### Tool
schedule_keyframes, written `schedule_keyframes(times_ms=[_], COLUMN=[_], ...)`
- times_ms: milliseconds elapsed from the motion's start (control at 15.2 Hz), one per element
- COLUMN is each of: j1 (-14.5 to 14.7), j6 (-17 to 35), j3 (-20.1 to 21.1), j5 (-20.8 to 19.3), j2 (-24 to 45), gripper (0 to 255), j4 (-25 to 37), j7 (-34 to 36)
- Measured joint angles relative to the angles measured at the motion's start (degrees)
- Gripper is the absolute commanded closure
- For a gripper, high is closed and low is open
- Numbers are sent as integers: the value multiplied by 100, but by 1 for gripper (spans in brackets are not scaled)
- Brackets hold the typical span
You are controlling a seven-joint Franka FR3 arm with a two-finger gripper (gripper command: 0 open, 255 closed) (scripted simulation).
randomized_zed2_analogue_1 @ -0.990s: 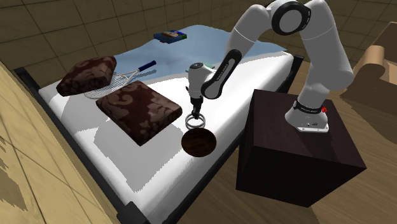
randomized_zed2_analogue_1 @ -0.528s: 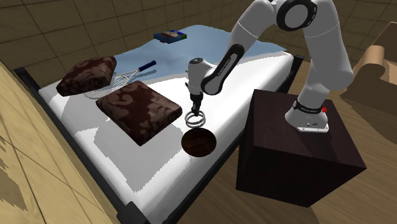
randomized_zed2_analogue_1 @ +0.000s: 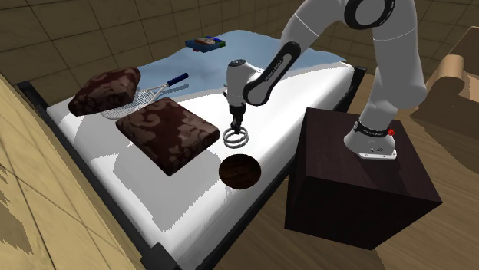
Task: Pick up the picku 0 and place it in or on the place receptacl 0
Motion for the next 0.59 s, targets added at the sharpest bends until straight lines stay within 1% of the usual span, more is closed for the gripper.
schedule_keyframes(times_ms=[594], j1=[-29], j6=[-508], j3=[32], j5=[42], j2=[-555], gripper=[255], j4=[-45], j7=[-6])
